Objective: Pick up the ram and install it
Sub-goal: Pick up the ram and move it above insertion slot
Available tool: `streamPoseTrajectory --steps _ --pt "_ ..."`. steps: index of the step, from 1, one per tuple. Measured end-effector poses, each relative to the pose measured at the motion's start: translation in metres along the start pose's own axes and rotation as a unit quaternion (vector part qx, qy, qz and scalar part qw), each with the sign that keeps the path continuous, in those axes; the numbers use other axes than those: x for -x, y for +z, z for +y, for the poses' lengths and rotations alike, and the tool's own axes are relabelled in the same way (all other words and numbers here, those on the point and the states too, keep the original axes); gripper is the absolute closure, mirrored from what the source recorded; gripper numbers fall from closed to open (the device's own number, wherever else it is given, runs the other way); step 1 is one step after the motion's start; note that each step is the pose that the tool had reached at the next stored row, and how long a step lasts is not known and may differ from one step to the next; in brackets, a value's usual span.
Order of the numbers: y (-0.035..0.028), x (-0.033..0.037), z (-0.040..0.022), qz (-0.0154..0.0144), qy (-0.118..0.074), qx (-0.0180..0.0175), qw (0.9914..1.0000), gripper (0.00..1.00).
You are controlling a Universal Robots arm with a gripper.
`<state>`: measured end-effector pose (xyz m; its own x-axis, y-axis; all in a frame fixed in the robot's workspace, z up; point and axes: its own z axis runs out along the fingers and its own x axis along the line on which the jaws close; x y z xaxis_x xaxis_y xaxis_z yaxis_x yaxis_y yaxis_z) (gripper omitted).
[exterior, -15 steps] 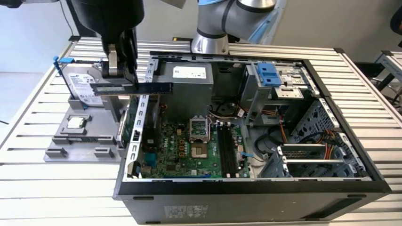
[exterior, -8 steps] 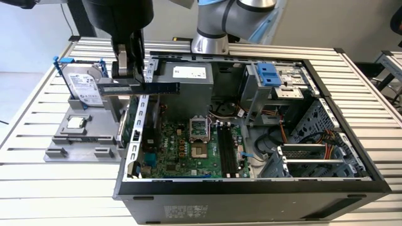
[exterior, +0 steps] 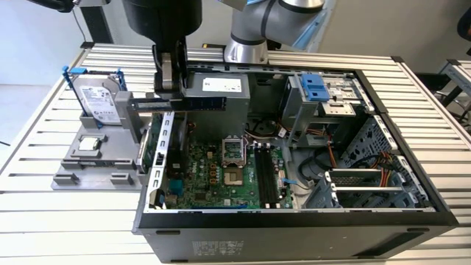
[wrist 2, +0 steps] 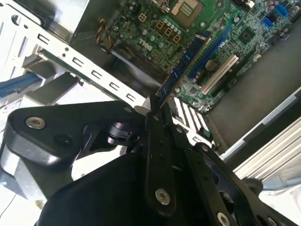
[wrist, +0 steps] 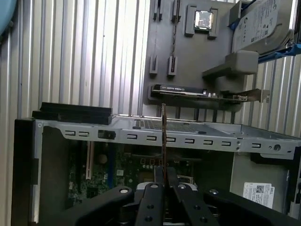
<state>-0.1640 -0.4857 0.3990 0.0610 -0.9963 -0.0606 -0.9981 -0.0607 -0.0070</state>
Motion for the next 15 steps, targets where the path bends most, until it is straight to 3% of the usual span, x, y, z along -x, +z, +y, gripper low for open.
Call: streamPoseTrajectory --steps 15 --pt "0.0001 -0.0013 -0.0217 0.0000 -0.002 0.0002 1.00000 1.00"
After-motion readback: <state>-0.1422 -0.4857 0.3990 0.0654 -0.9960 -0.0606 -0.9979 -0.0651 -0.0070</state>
